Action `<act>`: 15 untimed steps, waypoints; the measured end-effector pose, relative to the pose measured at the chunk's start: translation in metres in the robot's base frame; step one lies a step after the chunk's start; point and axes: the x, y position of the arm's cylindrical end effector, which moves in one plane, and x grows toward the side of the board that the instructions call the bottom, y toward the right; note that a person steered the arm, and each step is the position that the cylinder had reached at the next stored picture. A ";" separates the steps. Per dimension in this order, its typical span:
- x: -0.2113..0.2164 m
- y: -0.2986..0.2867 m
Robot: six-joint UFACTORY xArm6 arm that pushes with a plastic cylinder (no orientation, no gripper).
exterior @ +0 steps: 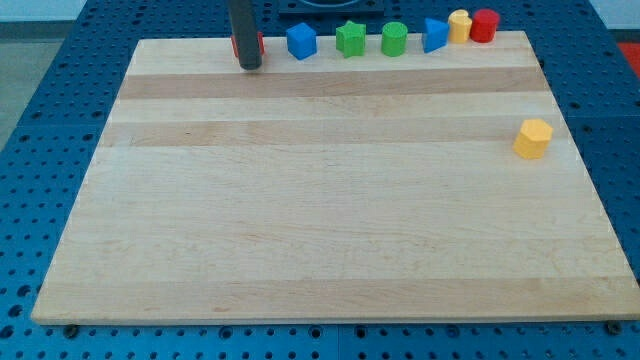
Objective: Place the yellow hexagon vertically to the bottom of the blue cube
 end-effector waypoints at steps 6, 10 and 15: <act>0.192 0.287; 0.186 0.405; 0.172 0.353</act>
